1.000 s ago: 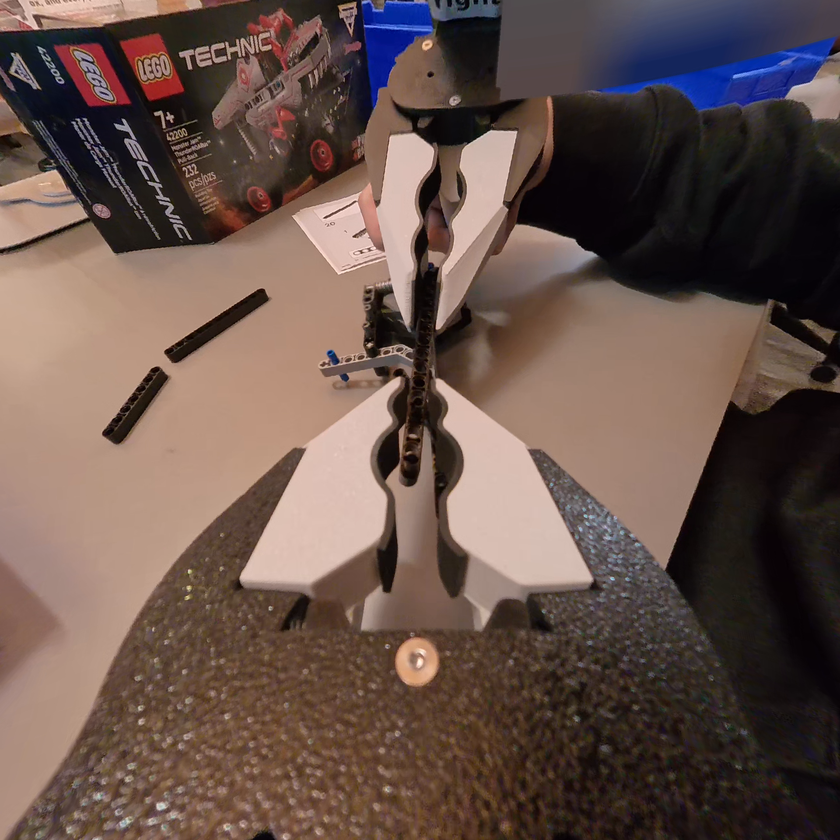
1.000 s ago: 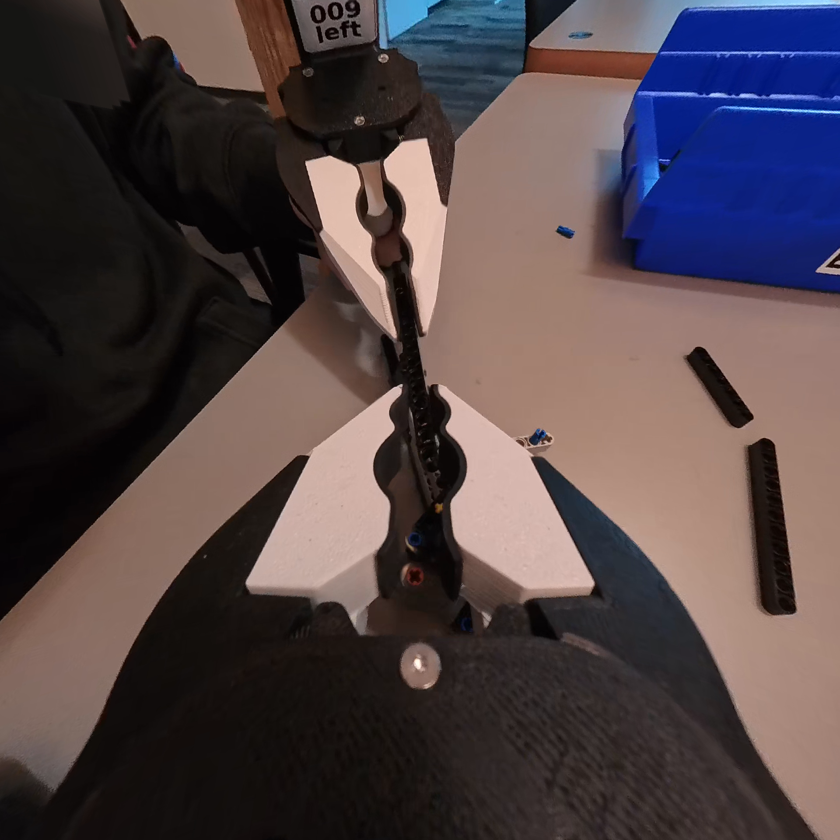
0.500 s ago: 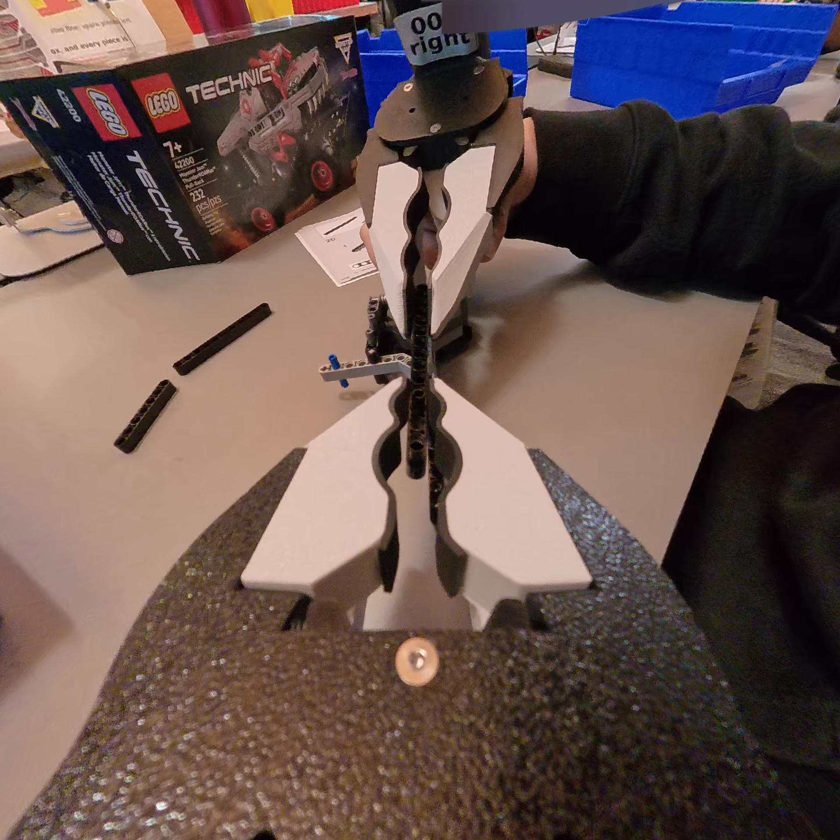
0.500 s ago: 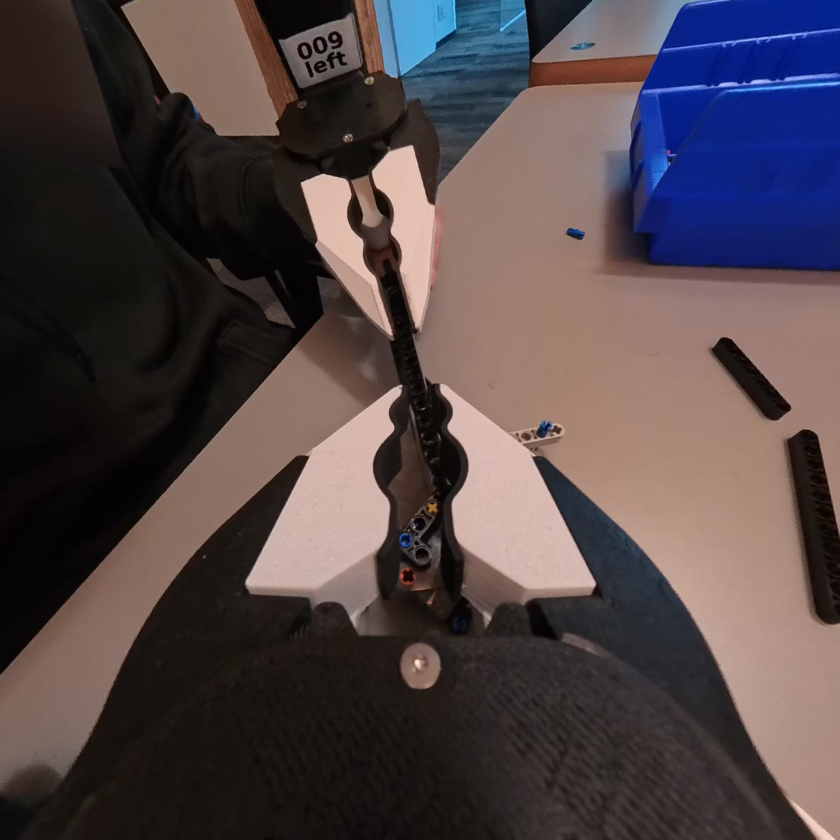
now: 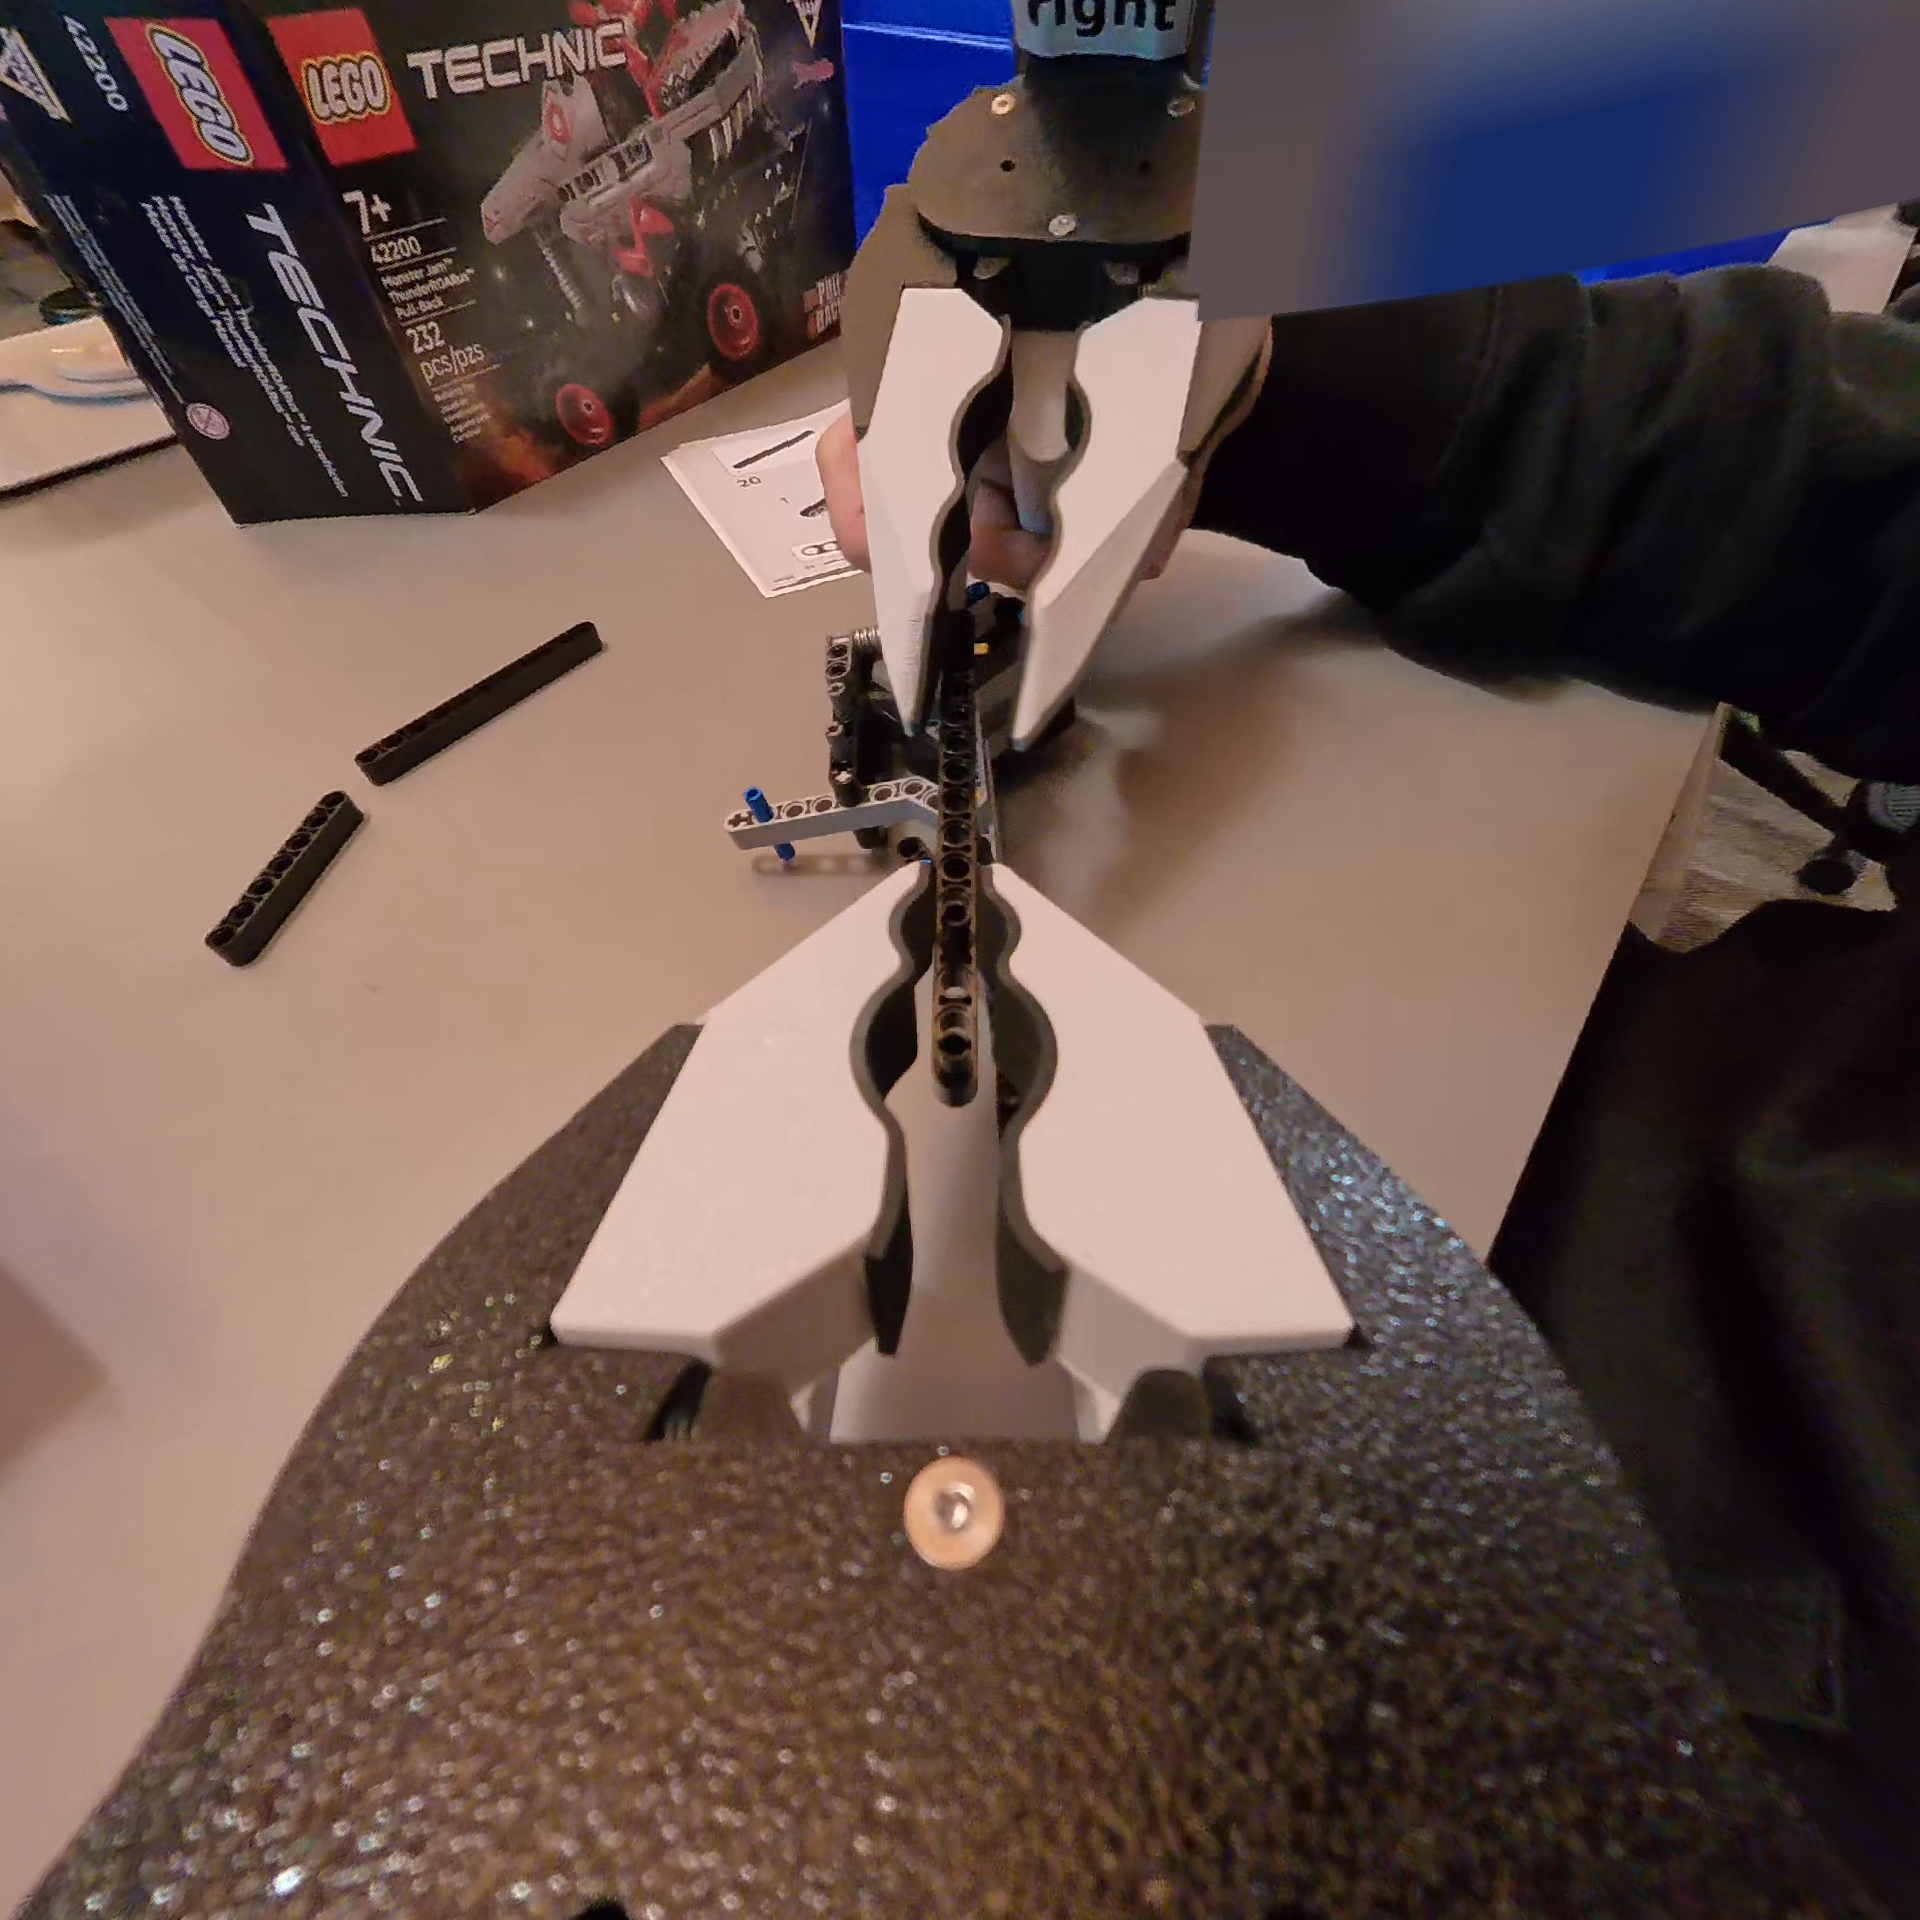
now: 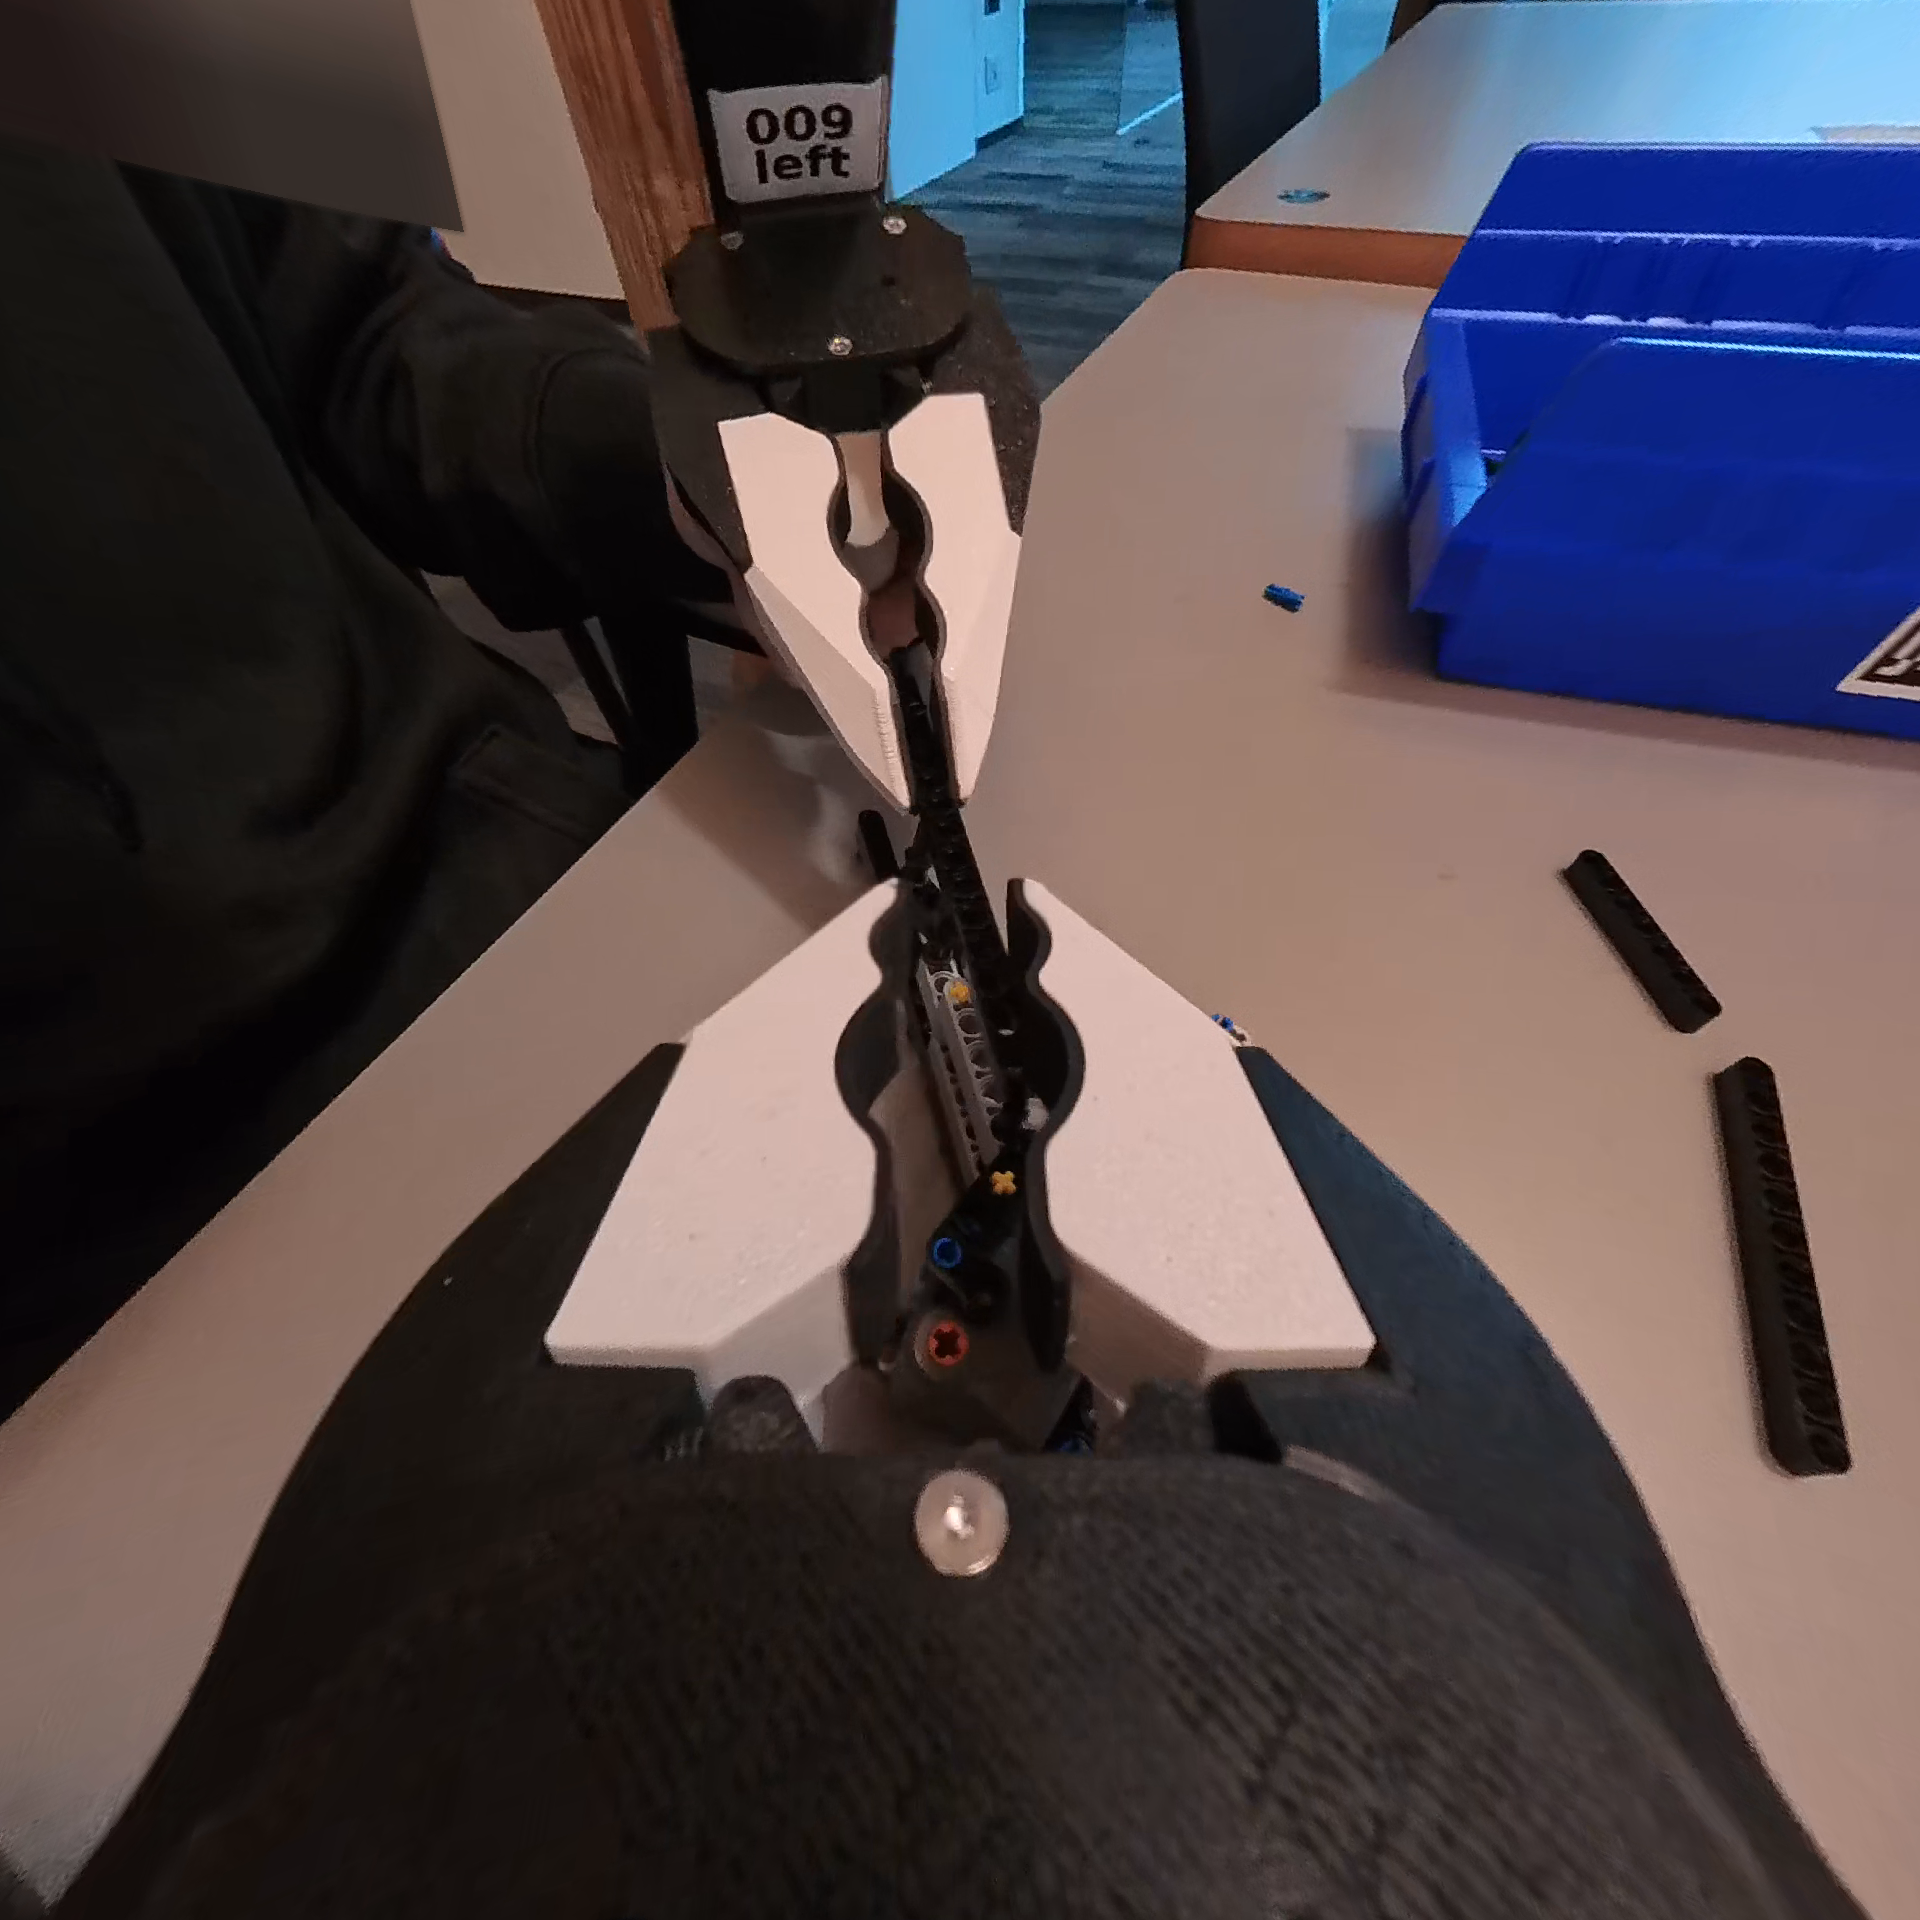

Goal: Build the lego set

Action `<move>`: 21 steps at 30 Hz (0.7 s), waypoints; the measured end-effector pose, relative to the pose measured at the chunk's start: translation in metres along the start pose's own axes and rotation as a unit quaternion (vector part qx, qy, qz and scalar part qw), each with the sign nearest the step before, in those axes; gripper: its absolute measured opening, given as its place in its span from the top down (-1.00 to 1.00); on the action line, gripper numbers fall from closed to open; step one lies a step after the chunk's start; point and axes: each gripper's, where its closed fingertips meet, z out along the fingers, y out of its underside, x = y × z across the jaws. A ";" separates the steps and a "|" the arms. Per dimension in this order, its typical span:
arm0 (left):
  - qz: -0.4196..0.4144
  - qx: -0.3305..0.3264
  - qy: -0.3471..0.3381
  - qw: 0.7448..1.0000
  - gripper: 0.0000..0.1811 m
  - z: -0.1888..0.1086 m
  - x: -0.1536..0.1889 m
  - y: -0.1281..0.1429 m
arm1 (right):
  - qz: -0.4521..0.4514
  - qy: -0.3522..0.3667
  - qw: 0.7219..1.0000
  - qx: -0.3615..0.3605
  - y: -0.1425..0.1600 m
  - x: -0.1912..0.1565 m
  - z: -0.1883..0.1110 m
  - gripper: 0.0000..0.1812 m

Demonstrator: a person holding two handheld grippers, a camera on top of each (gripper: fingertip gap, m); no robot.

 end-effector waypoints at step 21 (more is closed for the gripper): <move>-0.020 0.001 0.007 1.000 0.95 0.000 0.000 0.000 | -0.015 0.028 0.999 -0.007 0.002 0.007 0.000 0.79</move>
